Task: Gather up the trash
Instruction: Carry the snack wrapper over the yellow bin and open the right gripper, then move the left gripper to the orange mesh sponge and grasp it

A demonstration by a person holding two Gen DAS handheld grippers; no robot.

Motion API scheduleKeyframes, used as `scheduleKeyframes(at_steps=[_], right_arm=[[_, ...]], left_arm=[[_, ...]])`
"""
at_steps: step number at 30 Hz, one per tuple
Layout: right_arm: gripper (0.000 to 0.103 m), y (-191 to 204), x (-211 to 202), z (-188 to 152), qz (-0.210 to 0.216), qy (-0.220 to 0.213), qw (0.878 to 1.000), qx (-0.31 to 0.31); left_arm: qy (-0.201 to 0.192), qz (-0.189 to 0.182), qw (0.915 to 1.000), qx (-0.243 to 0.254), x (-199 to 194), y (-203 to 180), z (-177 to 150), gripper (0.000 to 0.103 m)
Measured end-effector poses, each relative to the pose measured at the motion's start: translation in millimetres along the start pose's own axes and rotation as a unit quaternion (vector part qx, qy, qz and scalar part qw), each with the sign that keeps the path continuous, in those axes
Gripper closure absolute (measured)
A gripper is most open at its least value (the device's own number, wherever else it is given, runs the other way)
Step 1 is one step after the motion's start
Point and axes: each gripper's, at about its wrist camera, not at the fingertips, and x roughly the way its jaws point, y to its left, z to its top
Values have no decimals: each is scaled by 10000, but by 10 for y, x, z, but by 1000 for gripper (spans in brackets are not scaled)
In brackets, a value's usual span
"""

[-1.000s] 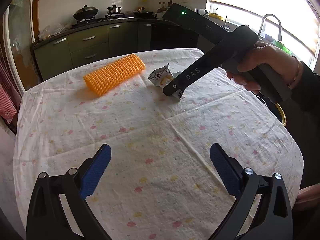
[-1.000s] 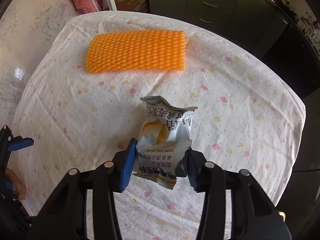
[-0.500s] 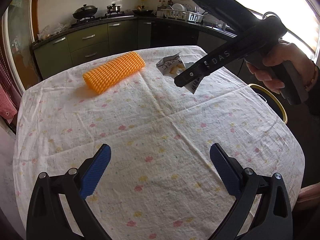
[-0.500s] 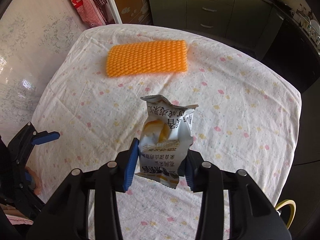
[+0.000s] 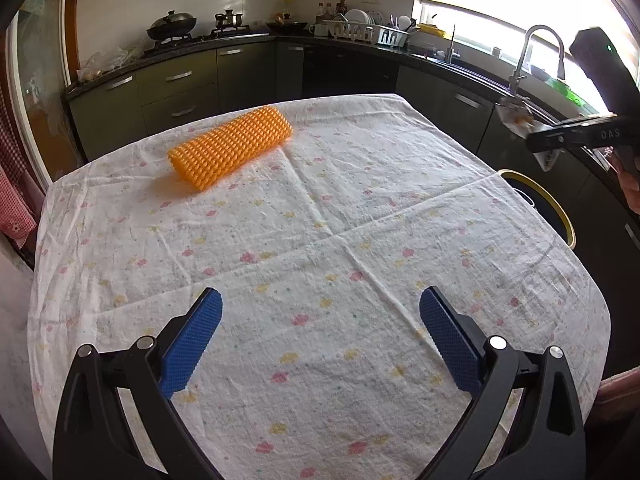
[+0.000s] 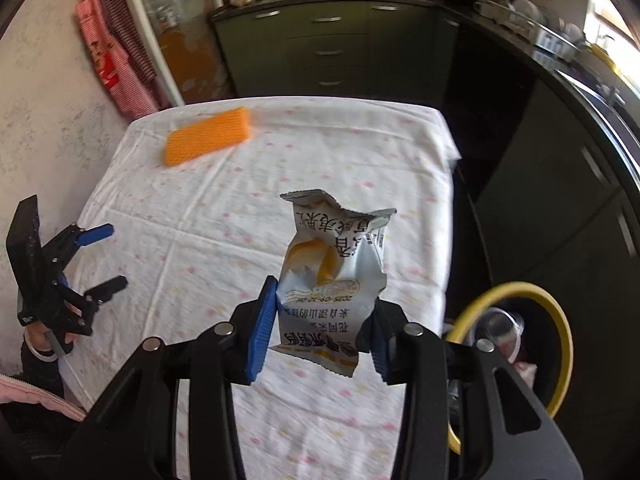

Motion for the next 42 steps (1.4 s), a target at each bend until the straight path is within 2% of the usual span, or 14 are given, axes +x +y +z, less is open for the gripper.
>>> scheduleKeyframes(at_steps=[3, 6, 11, 16, 17, 19, 21, 23, 27, 34, 38, 42], right_arm=[[62, -559, -131, -271, -408, -57, 9969, 672], [62, -1055, -155, -530, -843, -35, 9883, 1268], [62, -1654, 33, -829, -1135, 167, 9727, 2016], [62, -2057, 314, -929, -1274, 375, 9592, 2495], [61, -2112, 368, -924, -1278, 396, 9578, 2544], [45, -2200, 421, -910, -1286, 355, 9543, 2673], [43, -2248, 396, -900, -1525, 294, 9482, 2773], [43, -2197, 305, -913, -1643, 171, 9456, 2801], [41, -1842, 146, -986, -1511, -52, 9560, 2514], [39, -1082, 98, -1142, -1041, -338, 9727, 2047], [38, -709, 69, -1200, -609, -497, 9799, 1836], [37, -470, 5, -1228, -442, -596, 9848, 1571]], left_arm=[[-61, -20, 10000, -36, -26, 18, 9, 5], [-128, -10, 9999, -28, -46, 20, 19, 5], [-154, -14, 9999, 32, -45, -12, 19, 5], [-137, 18, 9999, 103, -29, -44, 11, 5], [-127, 9, 9999, 104, -24, -46, 10, 5], [-109, 17, 9999, 129, -15, -58, 5, 5], [-112, 30, 9998, 167, -15, -73, -1, 5], [-118, 22, 9997, 193, -16, -88, -1, 5], [-90, 4, 9997, 245, -3, -119, -4, 5], [-53, -91, 9987, 508, 15, -253, -24, 5], [22, -327, 9976, 614, -41, -331, 15, 5], [121, -538, 9943, 912, -199, -311, 164, 5]])
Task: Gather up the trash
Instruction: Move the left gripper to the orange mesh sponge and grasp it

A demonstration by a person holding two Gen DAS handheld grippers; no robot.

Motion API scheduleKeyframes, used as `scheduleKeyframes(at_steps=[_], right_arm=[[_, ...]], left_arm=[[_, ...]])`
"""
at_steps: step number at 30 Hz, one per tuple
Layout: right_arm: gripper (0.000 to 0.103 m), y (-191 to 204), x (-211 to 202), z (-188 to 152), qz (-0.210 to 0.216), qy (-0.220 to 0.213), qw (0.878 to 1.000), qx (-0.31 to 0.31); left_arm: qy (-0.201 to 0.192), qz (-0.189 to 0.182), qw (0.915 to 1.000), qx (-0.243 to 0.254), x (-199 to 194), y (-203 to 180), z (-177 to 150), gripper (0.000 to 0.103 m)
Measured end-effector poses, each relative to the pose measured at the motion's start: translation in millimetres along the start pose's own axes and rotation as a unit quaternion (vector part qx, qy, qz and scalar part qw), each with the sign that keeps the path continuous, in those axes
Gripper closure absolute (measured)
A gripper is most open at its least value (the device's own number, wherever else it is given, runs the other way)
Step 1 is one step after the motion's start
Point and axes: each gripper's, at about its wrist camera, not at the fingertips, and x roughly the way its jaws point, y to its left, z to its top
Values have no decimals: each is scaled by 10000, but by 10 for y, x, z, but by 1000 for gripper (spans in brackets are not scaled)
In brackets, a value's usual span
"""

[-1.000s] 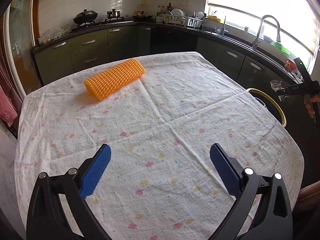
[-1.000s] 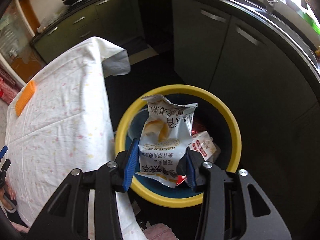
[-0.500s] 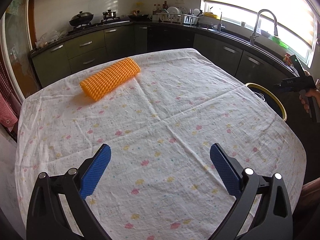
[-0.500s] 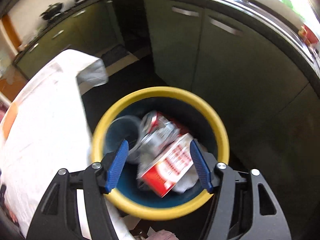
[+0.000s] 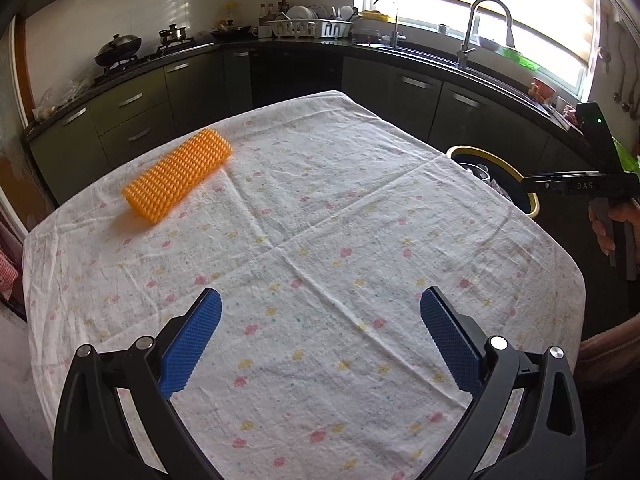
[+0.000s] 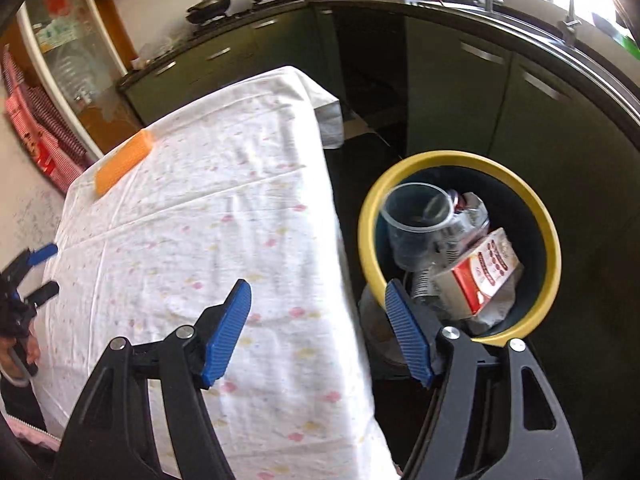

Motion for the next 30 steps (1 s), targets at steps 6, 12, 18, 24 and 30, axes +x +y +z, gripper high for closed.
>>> scheduleKeyframes(at_steps=[6, 12, 18, 24, 30], right_arm=[[36, 108, -50, -24, 249, -75, 9996, -92], [36, 105, 28, -6, 280, -5, 9996, -69], [36, 52, 136, 18, 260, 107, 9996, 25], [36, 17, 198, 56, 231, 139, 9996, 85], [36, 52, 184, 83, 243, 123, 9996, 62]], left_arm=[[-1, 140, 9969, 768, -40, 423, 471, 5], [212, -26, 9939, 1082, 411, 975, 947, 5], [507, -39, 9927, 1098, 876, 1309, 1067, 5], [685, -11, 9902, 1220, 1168, 1384, 1074, 5], [788, 25, 9895, 1212, 1412, 1487, 1106, 5]])
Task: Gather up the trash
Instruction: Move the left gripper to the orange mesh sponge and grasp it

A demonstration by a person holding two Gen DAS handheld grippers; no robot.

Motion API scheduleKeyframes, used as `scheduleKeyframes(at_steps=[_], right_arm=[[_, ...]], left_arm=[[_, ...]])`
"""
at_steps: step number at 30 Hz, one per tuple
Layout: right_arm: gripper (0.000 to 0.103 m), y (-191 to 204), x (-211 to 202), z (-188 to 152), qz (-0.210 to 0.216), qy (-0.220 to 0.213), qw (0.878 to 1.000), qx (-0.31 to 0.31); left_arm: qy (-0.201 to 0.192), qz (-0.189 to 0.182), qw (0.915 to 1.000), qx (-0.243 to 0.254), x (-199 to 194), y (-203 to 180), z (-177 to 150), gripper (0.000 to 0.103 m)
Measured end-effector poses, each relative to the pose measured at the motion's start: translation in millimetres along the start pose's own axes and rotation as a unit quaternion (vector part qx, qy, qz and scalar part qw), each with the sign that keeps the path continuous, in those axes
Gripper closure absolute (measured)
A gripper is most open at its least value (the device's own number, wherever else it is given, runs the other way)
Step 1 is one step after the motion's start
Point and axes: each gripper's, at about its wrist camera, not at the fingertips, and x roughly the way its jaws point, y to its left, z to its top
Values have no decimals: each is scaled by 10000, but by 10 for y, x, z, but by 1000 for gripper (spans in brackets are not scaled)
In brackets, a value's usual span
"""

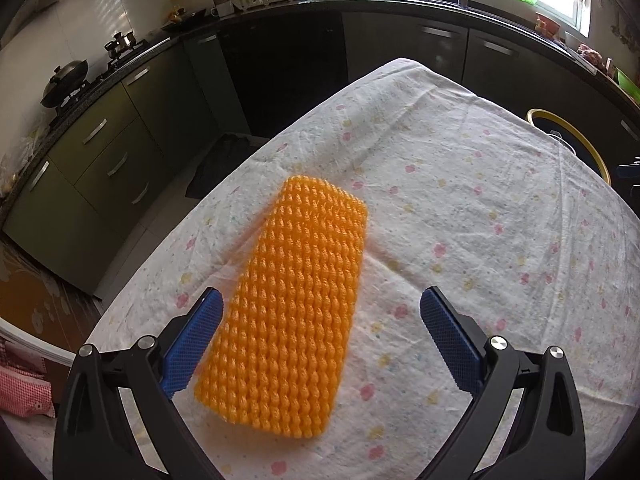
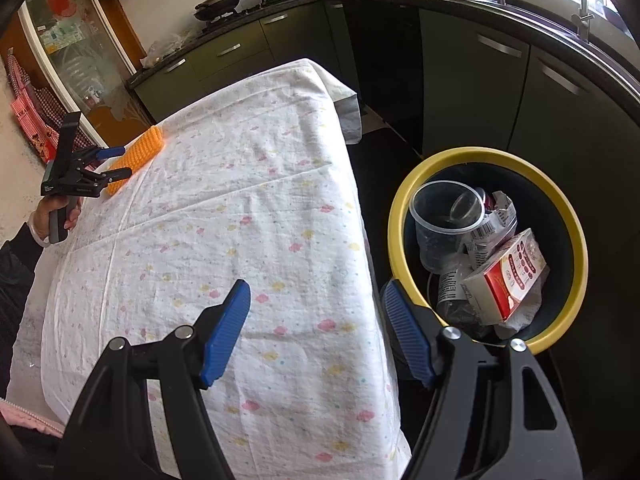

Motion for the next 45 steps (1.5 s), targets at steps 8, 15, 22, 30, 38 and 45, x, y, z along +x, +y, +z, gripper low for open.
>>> scheduleKeyframes(at_steps=[8, 15, 22, 30, 38, 45], right_arm=[[35, 14, -3, 37, 8, 6, 10000, 20], [35, 102, 46, 42, 43, 67, 9999, -76], [35, 101, -48, 15, 66, -21, 9999, -87], [35, 58, -245, -82, 39, -115, 9997, -203], [35, -409, -629, -328, -393, -340, 9986, 114], [34, -1002, -939, -581, -891, -676, 9916, 644]], left_arm=[[177, -85, 9998, -23, 163, 96, -27, 16], [97, -149, 9995, -245, 117, 156, -56, 40], [-166, -56, 9988, -447, -143, 79, -94, 77], [-256, 93, 9991, -321, -572, -515, -7, 87], [-408, -409, 9983, 38, -933, -1649, 439, 87], [-330, -1232, 9896, 668, -857, -2791, 976, 86]])
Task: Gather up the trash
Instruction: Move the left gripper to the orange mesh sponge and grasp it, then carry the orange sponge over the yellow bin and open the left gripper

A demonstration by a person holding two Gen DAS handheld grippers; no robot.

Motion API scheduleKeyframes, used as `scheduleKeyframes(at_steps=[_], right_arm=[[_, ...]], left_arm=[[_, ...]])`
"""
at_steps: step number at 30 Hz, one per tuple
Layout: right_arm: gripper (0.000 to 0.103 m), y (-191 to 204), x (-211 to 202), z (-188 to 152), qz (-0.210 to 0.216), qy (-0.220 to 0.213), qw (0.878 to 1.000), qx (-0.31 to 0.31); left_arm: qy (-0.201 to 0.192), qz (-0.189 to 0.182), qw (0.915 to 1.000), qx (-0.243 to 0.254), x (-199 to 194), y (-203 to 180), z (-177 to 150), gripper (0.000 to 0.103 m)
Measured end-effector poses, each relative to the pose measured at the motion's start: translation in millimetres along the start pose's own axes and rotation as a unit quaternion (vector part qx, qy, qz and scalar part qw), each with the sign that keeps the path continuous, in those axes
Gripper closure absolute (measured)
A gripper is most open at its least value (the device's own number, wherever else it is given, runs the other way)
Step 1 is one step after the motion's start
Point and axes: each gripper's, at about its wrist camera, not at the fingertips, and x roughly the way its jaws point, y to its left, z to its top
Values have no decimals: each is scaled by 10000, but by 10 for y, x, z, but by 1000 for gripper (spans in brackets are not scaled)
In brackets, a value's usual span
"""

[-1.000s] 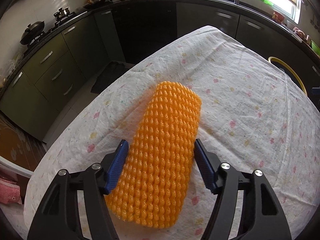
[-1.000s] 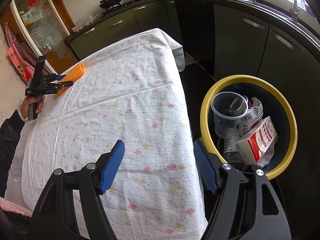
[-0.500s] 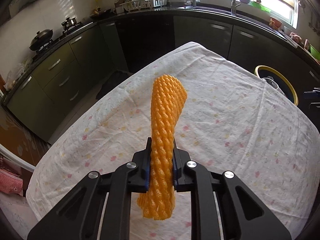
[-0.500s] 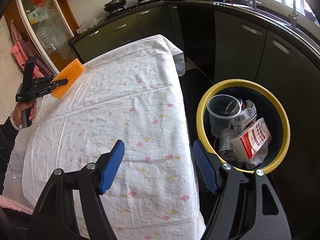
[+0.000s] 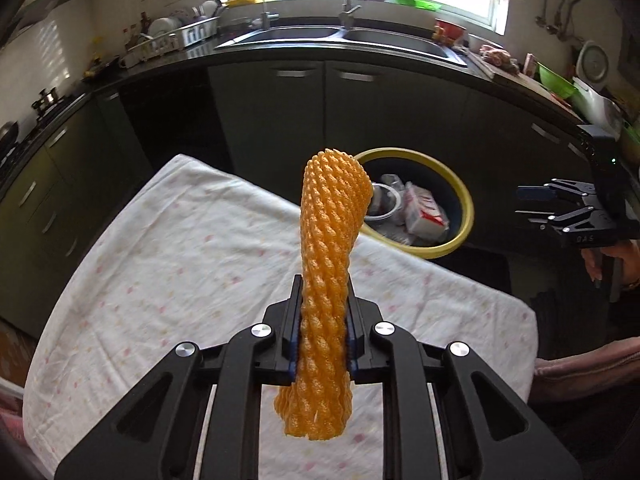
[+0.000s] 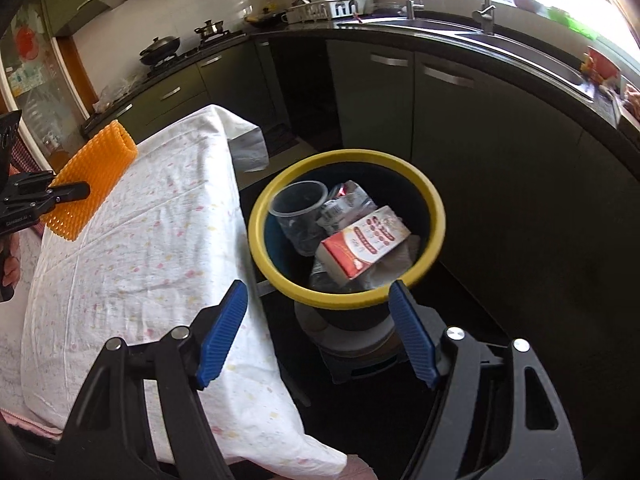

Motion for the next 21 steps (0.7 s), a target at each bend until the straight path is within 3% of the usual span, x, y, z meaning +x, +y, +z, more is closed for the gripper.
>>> scheduleKeyframes(at_steps=[9, 18, 21], right_arm=[[34, -499, 4, -188, -6, -10, 9990, 442], [33, -793, 62, -293, 22, 31, 9972, 751], [33, -826, 111, -300, 49, 79, 9968, 799]], left_arm=[[203, -443, 9961, 737, 840, -933, 840, 84], [657, -499, 9951, 549, 1801, -1253, 1291, 75], [721, -432, 9957, 389, 2001, -1287, 1318, 63]])
